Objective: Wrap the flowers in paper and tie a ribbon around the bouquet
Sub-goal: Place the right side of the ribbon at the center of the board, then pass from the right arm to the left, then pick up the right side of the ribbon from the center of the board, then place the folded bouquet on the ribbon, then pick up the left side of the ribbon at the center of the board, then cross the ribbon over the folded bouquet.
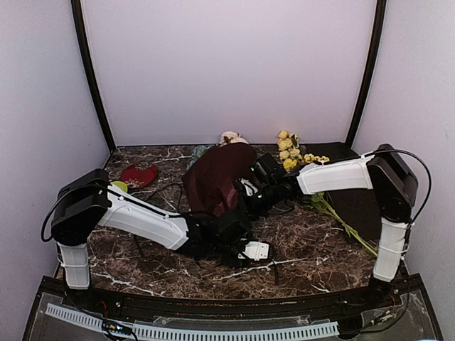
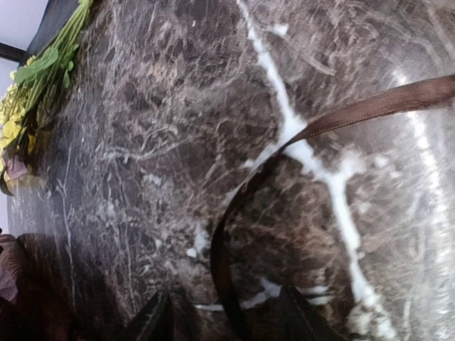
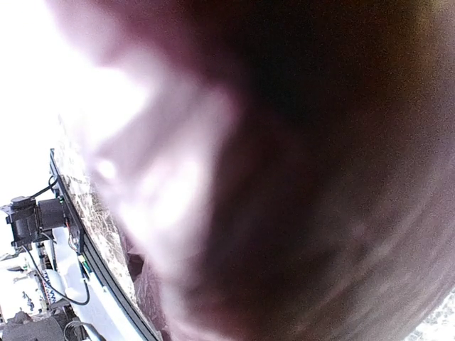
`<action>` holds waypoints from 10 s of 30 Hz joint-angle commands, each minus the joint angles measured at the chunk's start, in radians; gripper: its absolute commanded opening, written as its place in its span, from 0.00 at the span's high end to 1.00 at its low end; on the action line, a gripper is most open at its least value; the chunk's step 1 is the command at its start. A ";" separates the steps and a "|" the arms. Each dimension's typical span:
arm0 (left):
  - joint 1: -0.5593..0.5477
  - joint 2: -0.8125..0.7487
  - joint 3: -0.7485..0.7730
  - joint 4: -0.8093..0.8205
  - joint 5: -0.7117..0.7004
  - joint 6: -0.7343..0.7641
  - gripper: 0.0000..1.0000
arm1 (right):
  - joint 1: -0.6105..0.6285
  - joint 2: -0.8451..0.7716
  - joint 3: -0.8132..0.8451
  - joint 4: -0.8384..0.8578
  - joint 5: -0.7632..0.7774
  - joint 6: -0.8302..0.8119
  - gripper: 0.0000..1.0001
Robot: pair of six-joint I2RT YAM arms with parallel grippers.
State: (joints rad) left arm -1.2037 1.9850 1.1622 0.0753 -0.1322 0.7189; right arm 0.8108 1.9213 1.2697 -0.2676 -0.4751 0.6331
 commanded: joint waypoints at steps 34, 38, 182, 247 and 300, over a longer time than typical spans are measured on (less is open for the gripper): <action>0.035 -0.233 -0.486 0.563 -0.110 -0.184 0.05 | -0.002 -0.049 -0.091 0.119 -0.027 0.071 1.00; 0.028 -0.216 -0.469 0.563 -0.104 -0.180 0.24 | -0.001 -0.051 -0.089 0.118 -0.029 0.072 1.00; 0.849 -0.469 -0.513 -0.246 -0.021 -1.175 1.00 | -0.041 0.366 0.674 -0.136 0.032 -0.242 1.00; 0.535 -0.198 0.130 0.095 0.457 -0.545 1.00 | -0.166 -0.016 0.258 0.089 -0.119 -0.245 0.64; 0.678 -0.061 0.209 -0.117 0.549 -0.526 0.38 | -0.194 0.170 0.403 0.174 0.044 -0.057 1.00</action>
State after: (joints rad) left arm -0.5213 1.9446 1.3682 -0.0227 0.3927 0.1699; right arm 0.6178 2.0697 1.6405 -0.1467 -0.4469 0.5434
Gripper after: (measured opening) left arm 0.628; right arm 0.004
